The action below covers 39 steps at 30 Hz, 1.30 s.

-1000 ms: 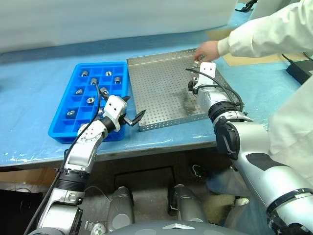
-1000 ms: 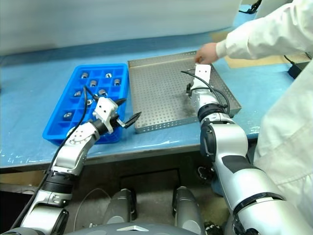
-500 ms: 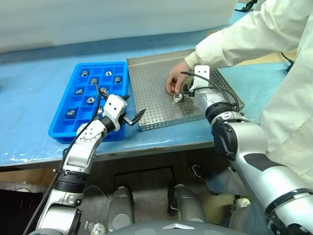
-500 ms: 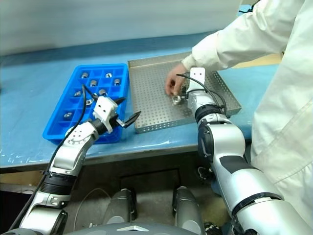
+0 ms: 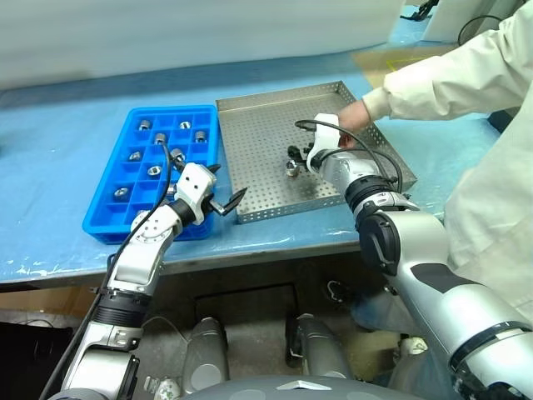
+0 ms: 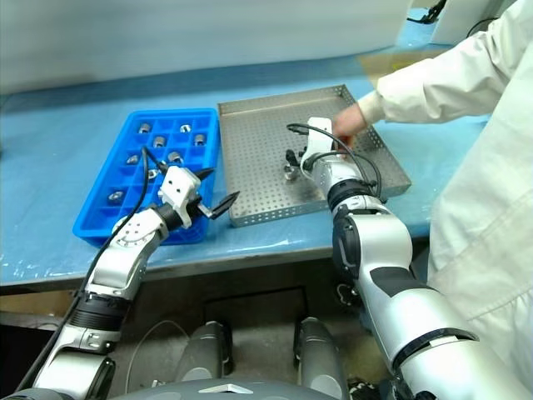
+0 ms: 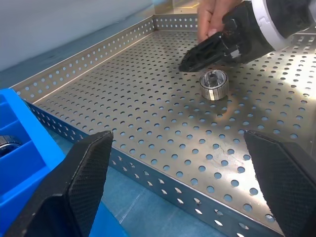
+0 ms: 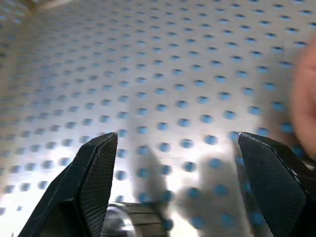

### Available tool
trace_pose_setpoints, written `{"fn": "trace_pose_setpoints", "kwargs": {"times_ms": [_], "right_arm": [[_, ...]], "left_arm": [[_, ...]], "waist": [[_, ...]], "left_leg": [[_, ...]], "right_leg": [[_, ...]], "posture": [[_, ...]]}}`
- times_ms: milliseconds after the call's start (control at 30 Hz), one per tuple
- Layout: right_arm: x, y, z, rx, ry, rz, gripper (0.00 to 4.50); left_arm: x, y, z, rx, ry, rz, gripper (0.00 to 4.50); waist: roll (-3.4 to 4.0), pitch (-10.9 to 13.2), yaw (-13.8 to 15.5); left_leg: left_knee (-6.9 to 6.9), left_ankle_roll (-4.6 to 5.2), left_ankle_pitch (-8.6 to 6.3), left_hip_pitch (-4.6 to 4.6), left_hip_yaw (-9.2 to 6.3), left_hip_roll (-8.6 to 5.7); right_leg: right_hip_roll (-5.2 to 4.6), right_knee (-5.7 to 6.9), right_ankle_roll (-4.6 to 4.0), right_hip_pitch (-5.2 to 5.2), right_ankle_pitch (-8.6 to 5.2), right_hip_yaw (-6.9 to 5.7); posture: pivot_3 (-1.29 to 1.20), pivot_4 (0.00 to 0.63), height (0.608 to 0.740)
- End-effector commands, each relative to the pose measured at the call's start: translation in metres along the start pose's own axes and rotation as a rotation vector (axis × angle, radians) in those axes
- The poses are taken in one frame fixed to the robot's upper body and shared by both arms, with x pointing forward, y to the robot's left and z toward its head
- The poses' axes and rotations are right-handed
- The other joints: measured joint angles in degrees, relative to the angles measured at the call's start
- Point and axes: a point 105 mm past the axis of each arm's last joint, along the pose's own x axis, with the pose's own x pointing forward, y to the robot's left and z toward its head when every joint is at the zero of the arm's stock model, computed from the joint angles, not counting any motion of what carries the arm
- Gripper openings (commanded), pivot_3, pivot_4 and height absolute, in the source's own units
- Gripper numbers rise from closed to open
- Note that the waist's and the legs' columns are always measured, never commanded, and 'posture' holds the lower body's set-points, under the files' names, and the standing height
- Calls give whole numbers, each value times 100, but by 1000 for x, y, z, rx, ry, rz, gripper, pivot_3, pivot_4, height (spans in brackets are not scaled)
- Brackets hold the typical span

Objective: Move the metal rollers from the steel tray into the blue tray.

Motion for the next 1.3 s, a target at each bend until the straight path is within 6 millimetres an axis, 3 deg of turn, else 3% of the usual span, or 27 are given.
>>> {"fn": "trace_pose_setpoints", "kwargs": {"times_ms": [33, 300, 500, 633, 767, 900, 967, 1167, 1300], "right_arm": [[-4, 19, 26, -27, -121, 145, 3983], [-1, 32, -10, -405, -16, 236, 3983], [0, 31, -27, -396, 40, 236, 3983], [0, 12, -25, -302, 45, 142, 3983], [0, 14, -23, -319, 38, 154, 3050], [0, 32, -18, -308, 4, 230, 1666], [0, 36, -17, -311, -6, 243, 1675], [-11, 93, 28, -261, -224, 480, 1675], [-18, 127, 41, -309, -275, 585, 1675]], "left_arm": [[1, 1, 7, 23, -28, -4, 4500], [-1, 1, 6, 22, -23, -2, 4500], [-2, 0, 5, 29, -15, -1, 4500], [-1, -1, 9, 35, -19, 0, 4500], [-1, 0, 13, 39, -20, 3, 4500], [-5, 3, 16, 47, -15, 18, 4500], [-7, 6, 16, 50, -12, 26, 4500], [-41, 27, 15, 55, 7, 132, 4500], [-69, 41, 9, 71, 46, 224, 4500]], "waist": [[0, 0, 0], [0, 0, 0], [0, 0, -15], [0, -1, 4], [0, 0, 10], [0, 0, -14], [0, 0, -24], [1, 0, -16], [1, 0, 27]], "left_leg": [[0, 0, 0, 0, 0, 0], [0, 0, 0, 2, 0, 2], [1, 0, 0, 12, 1, 5], [1, 0, 1, 14, 1, 3], [1, 0, 1, 14, 1, 3], [1, 0, 0, 12, 1, 3], [0, 0, 1, 12, 1, 6], [-3, 0, 1, 4, 4, 10], [-4, 1, 0, 2, 4, 11]], "right_leg": [[0, 0, 0, 0, 0, 0], [0, -2, -1, 4, 0, 0], [1, 0, -1, 9, 0, 0], [0, 0, -1, 13, 0, 0], [0, -1, -1, 14, 0, 0], [0, -2, -1, 13, 0, 0], [1, -1, -1, 9, 0, 0], [2, -1, -3, -1, -1, -1], [1, -4, -4, -1, -2, -3]], "posture": [[-13, 150, 740], [-9, 150, 740], [-6, 150, 740], [-5, 150, 740], [-1, 150, 740], [7, 150, 740], [20, 150, 740], [85, 150, 740], [157, 150, 740]]}}
